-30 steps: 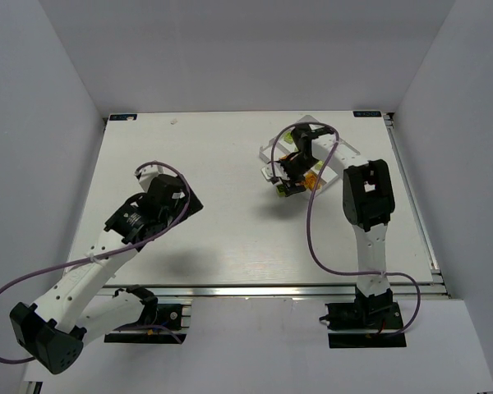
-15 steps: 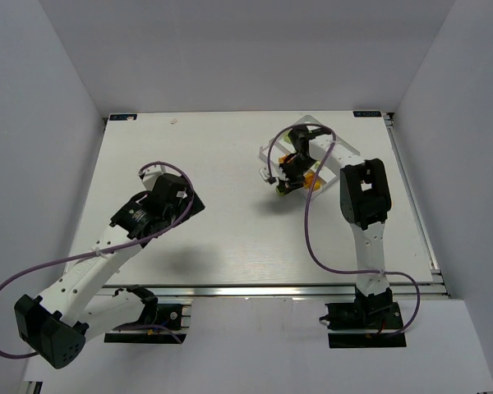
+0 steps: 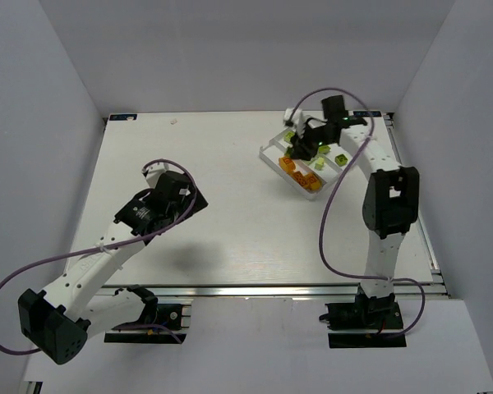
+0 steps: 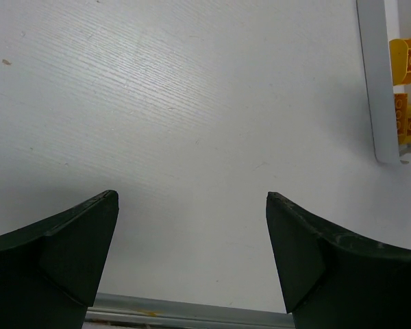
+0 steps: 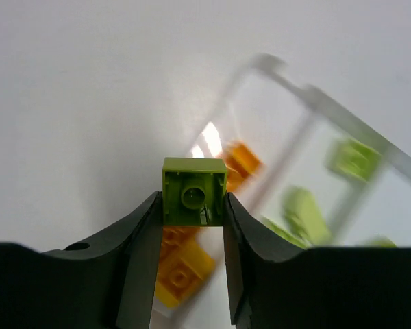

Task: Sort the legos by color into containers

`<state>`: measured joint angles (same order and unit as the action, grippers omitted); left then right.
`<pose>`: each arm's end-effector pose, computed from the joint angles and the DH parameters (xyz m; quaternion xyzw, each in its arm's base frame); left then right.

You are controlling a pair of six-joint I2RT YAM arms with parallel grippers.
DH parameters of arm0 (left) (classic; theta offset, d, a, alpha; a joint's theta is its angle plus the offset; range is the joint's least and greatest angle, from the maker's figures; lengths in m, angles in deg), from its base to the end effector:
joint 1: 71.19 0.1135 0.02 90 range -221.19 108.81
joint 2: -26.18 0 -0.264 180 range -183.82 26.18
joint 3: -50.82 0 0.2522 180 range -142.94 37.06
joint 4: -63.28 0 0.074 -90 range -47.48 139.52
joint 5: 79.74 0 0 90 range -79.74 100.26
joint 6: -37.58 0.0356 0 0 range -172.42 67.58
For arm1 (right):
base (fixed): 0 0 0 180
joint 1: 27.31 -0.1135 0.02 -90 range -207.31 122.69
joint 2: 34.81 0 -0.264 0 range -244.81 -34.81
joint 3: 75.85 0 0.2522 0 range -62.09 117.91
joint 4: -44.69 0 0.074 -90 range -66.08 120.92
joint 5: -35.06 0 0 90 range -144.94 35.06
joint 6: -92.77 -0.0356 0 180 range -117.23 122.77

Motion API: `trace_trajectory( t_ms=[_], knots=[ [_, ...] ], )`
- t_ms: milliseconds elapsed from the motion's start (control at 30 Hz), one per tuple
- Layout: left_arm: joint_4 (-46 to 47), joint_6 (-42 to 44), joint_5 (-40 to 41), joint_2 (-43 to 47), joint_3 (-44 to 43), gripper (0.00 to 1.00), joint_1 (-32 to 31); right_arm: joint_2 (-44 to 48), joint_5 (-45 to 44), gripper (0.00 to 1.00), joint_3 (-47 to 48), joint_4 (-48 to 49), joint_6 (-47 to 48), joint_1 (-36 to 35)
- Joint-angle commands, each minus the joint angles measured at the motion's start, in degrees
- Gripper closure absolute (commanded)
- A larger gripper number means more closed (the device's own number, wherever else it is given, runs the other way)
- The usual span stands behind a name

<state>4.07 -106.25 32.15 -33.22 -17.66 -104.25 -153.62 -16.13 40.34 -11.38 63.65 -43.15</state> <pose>0.1776 -0.0998 0.2984 -0.2301 0.8962 -0.1006 0.3658 0.4288 0.1448 0.2464 -0.6339 0.6565 0.1980 0.3576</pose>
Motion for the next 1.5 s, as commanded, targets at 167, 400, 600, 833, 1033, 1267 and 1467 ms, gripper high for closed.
trace_trajectory(
  t_ms=[167,400,600,833,1033,1267,1467],
  knots=[
    [3.9,1.8,-1.4,-1.0,-0.9,0.02,0.3,-3.8,-12.3,1.0,8.2,13.2,-28.3,15.4],
    [5.6,1.6,-2.6,-0.7,0.5,0.02,0.3,-8.3,-13.5,0.9,11.1,10.0,-26.3,20.1],
    [7.1,3.0,-4.0,-2.4,-0.2,0.02,0.3,-10.6,-11.7,0.64,12.3,9.7,-25.8,19.8],
    [9.8,3.7,-6.0,-3.6,-0.1,0.02,0.3,-7.7,-11.1,0.11,13.4,10.1,-28.7,20.2],
    [16.1,7.8,-11.3,-3.3,1.2,0.02,0.3,2.1,-1.3,0.11,12.0,4.1,-37.5,19.8],
    [18.1,16.1,-12.4,-3.6,-2.6,0.02,0.3,16.0,5.9,0.11,-2.6,11.4,-55.9,20.1],
    [20.0,18.1,-13.7,-4.1,-3.7,0.02,0.3,22.3,4.5,0.11,-9.7,14.1,-57.9,20.5]
  ],
)
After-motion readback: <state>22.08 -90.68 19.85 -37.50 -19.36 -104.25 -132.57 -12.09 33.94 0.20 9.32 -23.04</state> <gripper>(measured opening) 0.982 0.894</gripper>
